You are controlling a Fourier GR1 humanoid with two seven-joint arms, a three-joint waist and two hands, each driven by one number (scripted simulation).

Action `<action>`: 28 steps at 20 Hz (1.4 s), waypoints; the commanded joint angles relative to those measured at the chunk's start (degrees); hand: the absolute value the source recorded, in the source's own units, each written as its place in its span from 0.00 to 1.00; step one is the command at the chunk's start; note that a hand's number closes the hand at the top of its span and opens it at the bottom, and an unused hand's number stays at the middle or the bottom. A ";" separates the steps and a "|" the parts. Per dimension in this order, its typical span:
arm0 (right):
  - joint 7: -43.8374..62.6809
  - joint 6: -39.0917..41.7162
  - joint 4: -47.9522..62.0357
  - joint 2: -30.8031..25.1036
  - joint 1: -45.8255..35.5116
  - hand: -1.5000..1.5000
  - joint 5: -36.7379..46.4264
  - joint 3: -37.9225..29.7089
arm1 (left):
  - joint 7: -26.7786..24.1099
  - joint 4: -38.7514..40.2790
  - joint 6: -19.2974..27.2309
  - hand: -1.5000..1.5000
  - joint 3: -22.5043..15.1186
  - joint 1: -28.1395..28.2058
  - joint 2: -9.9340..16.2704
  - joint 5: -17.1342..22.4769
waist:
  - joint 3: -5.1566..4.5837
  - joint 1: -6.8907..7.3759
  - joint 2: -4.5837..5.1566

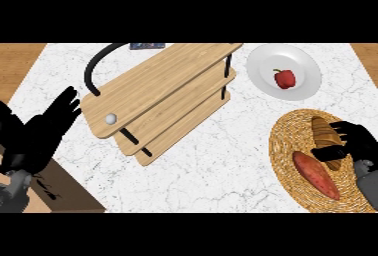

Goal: Pick the croissant from the placemat and place it in the tiered shelf

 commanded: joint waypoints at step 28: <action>-7.99 17.55 -55.49 23.59 -17.08 1.00 12.59 25.22 | -2.48 4.98 3.72 0.50 -2.78 8.78 -3.41 1.77 | -2.47 -3.73 0.34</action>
